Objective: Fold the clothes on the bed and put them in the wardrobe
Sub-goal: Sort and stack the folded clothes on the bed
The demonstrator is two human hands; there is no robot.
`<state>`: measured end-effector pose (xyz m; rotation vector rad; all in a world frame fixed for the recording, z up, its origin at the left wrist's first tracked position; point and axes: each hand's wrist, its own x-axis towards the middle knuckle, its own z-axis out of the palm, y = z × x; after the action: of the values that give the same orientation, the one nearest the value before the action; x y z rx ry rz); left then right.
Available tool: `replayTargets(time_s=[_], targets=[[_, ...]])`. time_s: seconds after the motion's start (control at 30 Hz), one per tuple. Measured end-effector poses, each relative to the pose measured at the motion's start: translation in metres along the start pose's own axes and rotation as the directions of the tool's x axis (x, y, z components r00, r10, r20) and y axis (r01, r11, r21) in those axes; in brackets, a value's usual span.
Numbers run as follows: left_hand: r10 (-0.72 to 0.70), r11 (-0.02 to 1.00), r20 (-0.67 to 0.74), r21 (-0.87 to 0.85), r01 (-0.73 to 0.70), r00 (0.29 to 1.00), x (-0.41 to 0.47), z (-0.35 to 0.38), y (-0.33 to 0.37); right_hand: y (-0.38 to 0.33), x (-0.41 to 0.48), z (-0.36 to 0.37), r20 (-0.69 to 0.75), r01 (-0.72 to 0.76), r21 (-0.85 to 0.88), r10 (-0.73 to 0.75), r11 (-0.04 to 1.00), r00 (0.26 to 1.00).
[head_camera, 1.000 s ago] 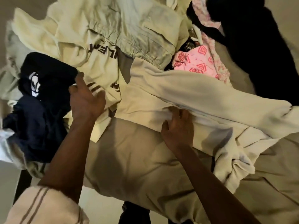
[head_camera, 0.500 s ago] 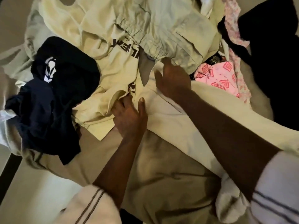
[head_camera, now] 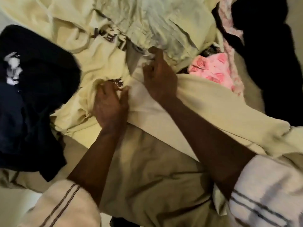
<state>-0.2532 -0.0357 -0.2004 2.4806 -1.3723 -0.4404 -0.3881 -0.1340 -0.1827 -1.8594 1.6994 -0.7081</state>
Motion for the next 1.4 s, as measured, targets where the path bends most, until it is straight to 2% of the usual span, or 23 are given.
replayTargets(time_s=[0.03, 0.1, 0.13, 0.2, 0.3, 0.4, 0.47, 0.53, 0.6, 0.7, 0.73, 0.77, 0.87, 0.93, 0.97, 1.03, 1.07, 1.1, 1.17, 1.23, 1.27, 1.33, 1.4], targets=[[-0.035, 0.998, -0.054, 0.047, 0.038, 0.998, -0.007, -0.007, 0.001, -0.003, -0.015, -0.004, -0.029, -0.010, 0.128, 0.014, 0.992, 0.999], [-0.053, 0.992, -0.122, 0.108, 0.066, 0.991, -0.032, -0.016, 0.023, 0.013, -0.050, -0.028, -0.165, -0.020, 0.223, 0.058, 0.975, 0.985], [-0.025, 0.993, -0.125, 0.110, 0.039, 0.992, -0.047, -0.022, 0.032, 0.022, -0.070, -0.039, -0.241, -0.033, 0.217, 0.087, 0.976, 0.967], [0.145, 0.989, -0.066, 0.028, -0.144, 0.987, -0.081, -0.025, 0.058, 0.051, -0.113, -0.070, -0.394, -0.114, 0.173, 0.175, 0.978, 0.902], [0.404, 0.895, 0.082, -0.244, -0.374, 0.911, -0.130, -0.016, 0.096, 0.105, -0.169, -0.125, -0.605, -0.304, 0.124, 0.314, 0.945, 0.732], [0.550, 0.800, 0.203, -0.405, -0.442, 0.810, -0.168, 0.003, 0.143, 0.165, -0.206, -0.190, -0.743, -0.534, 0.227, 0.499, 0.814, 0.446], [0.621, 0.755, 0.238, -0.440, -0.487, 0.747, -0.178, 0.016, 0.177, 0.200, -0.215, -0.229, -0.712, -0.627, 0.383, 0.649, 0.678, 0.267], [0.663, 0.726, 0.259, -0.451, -0.519, 0.703, -0.182, 0.032, 0.214, 0.229, -0.213, -0.261, -0.572, -0.647, 0.567, 0.809, 0.509, 0.134], [0.701, 0.703, 0.284, -0.435, -0.563, 0.655, -0.181, 0.049, 0.253, 0.255, -0.206, -0.280, -0.399, -0.620, 0.685, 0.909, 0.382, 0.120], [0.728, 0.686, 0.341, -0.365, -0.630, 0.595, -0.175, 0.073, 0.302, 0.266, -0.191, -0.289, -0.240, -0.606, 0.715, 0.936, 0.349, 0.256], [0.729, 0.683, 0.369, -0.334, -0.649, 0.577, -0.175, 0.082, 0.317, 0.269, -0.190, -0.293, -0.232, -0.561, 0.757, 0.941, 0.334, 0.247], [0.717, 0.688, 0.412, -0.291, -0.665, 0.563, -0.174, 0.091, 0.331, 0.270, -0.189, -0.296, -0.229, -0.487, 0.819, 0.952, 0.302, 0.204], [0.641, 0.705, 0.562, -0.162, -0.691, 0.522, -0.168, 0.118, 0.350, 0.265, -0.208, -0.299, -0.221, -0.247, 0.945, 0.975, 0.214, -0.001], [0.606, 0.733, 0.590, -0.152, -0.664, 0.534, -0.165, 0.133, 0.350, 0.261, -0.234, -0.293, -0.173, -0.137, 0.977, 0.982, 0.162, -0.071], [0.591, 0.755, 0.587, -0.158, -0.637, 0.554, -0.162, 0.136, 0.346, 0.257, -0.246, -0.289, -0.106, -0.083, 0.991, 0.993, 0.101, -0.054], [0.577, 0.780, 0.570, -0.170, -0.603, 0.586, -0.161, 0.143, 0.343, 0.254, -0.268, -0.285, 0.092, 0.016, 0.995, 0.992, -0.094, 0.091], [0.581, 0.784, 0.551, -0.180, -0.594, 0.599, -0.165, 0.143, 0.342, 0.256, -0.276, -0.283, 0.168, 0.013, 0.985, 0.971, -0.173, 0.169], [0.597, 0.782, 0.514, -0.202, -0.589, 0.616, -0.169, 0.141, 0.340, 0.257, -0.281, -0.284, 0.201, -0.054, 0.979, 0.949, -0.194, 0.242], [0.655, 0.753, 0.377, -0.262, -0.603, 0.655, -0.185, 0.129, 0.332, 0.261, -0.283, -0.284, 0.192, -0.296, 0.951, 0.921, -0.089, 0.340], [0.704, 0.710, 0.248, -0.283, -0.645, 0.666, -0.209, 0.110, 0.320, 0.268, -0.277, -0.287, 0.099, -0.408, 0.911, 0.930, 0.059, 0.354], [0.713, 0.702, 0.255, -0.265, -0.661, 0.654, -0.223, 0.100, 0.313, 0.272, -0.272, -0.292, 0.037, -0.381, 0.918, 0.935, 0.107, 0.351], [0.705, 0.686, 0.392, -0.164, -0.709, 0.591, -0.249, 0.087, 0.295, 0.281, -0.257, -0.308, -0.125, -0.304, 0.919, 0.917, 0.251, 0.379], [0.692, 0.555, 0.540, 0.028, -0.832, 0.480, -0.275, 0.087, 0.274, 0.296, -0.243, -0.323, -0.261, -0.303, 0.862, 0.868, 0.407, 0.422]])
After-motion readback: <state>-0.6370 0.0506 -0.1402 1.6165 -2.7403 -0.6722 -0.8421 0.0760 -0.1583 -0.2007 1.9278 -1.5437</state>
